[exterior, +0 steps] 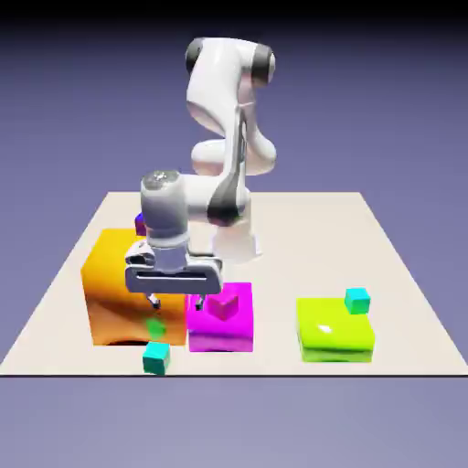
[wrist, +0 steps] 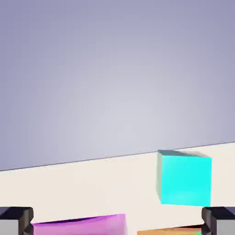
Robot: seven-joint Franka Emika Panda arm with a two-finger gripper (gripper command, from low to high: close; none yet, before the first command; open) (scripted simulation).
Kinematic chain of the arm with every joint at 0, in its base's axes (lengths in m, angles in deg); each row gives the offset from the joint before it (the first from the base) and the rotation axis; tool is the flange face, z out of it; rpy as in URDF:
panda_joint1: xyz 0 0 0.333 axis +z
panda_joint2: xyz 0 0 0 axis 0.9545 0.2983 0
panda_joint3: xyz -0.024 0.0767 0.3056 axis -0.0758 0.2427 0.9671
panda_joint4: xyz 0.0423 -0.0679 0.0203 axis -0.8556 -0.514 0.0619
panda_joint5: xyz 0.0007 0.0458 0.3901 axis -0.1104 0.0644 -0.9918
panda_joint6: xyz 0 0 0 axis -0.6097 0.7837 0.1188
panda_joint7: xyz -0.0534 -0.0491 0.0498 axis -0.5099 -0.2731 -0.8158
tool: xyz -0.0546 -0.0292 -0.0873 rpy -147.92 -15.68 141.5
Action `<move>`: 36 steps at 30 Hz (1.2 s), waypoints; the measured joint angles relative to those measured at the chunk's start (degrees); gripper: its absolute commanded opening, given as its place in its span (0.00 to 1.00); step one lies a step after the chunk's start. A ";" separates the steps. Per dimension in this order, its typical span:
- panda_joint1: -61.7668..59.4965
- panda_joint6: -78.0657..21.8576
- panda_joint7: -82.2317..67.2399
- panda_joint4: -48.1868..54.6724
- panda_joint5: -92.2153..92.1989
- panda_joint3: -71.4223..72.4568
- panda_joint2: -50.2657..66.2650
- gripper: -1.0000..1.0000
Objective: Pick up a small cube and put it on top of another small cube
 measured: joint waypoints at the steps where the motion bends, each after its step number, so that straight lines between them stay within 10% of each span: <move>1: 0.32 -1.67 -0.52 1.64 -0.55 -0.95 2.08 0.50; 14: 1.52 -8.03 -6.69 12.71 -8.38 -6.00 24.60 0.50; 15: 1.49 -7.91 -6.72 12.66 -8.44 -5.95 24.70 0.00; 36: 4.25 -20.60 -10.38 -4.31 21.62 10.86 -13.82 0.00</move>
